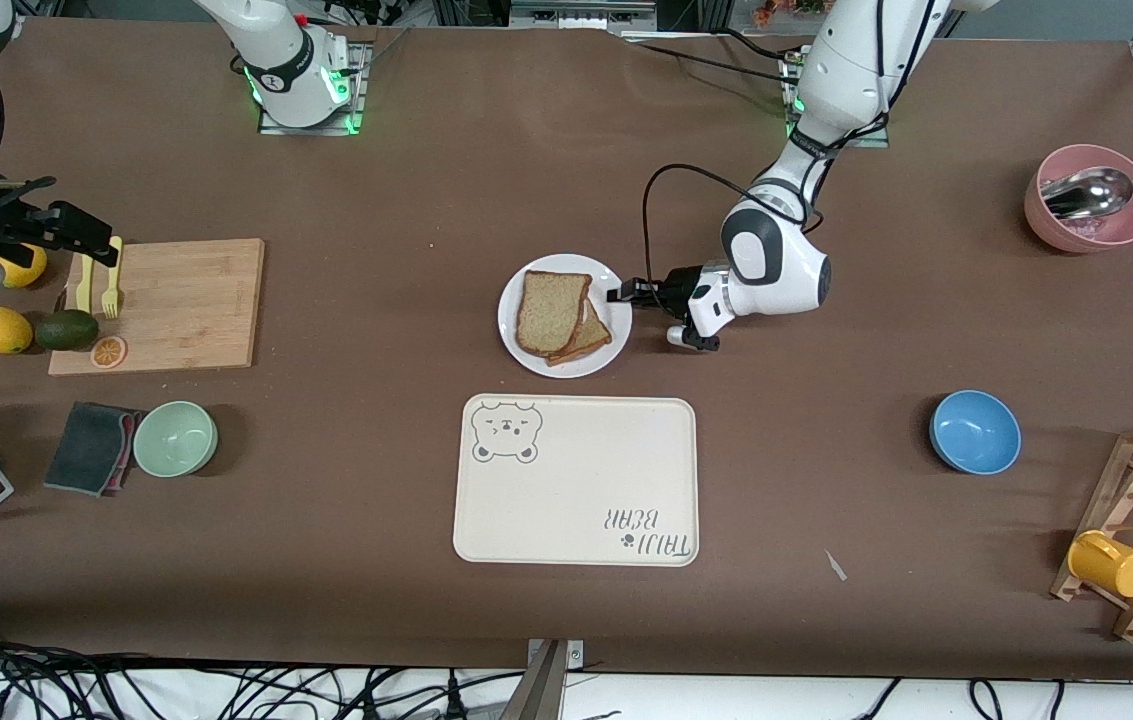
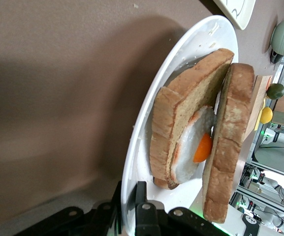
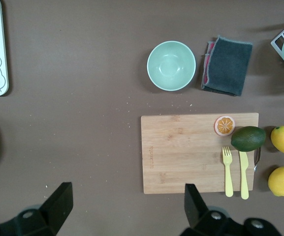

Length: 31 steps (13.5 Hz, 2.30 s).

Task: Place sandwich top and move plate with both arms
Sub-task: 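Close the left gripper on the plate rim, then slide the plate with the left gripper onto the white bear tray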

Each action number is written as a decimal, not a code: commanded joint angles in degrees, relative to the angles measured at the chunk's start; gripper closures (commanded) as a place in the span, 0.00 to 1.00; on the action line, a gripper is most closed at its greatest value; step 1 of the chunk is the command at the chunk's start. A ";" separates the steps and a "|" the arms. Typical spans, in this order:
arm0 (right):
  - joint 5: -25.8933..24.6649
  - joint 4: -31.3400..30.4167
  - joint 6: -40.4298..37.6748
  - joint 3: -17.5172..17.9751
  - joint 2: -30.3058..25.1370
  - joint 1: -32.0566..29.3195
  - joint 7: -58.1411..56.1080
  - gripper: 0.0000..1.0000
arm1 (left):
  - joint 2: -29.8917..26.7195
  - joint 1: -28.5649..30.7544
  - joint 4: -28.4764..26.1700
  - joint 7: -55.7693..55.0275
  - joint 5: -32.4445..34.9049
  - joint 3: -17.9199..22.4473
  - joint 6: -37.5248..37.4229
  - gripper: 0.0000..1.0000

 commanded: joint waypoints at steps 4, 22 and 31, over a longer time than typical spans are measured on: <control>0.85 1.05 -0.82 0.52 0.21 -0.83 0.46 0.00 | 0.17 -0.79 0.08 1.95 -2.60 0.39 0.64 1.00; 0.85 1.05 -0.82 0.52 0.21 -0.83 0.55 0.00 | -2.81 2.28 0.96 -0.87 -7.00 0.47 -2.42 1.00; 0.85 1.05 -0.82 0.52 0.21 -0.83 0.55 0.00 | -3.26 5.79 5.43 -0.42 -8.32 1.35 -8.85 1.00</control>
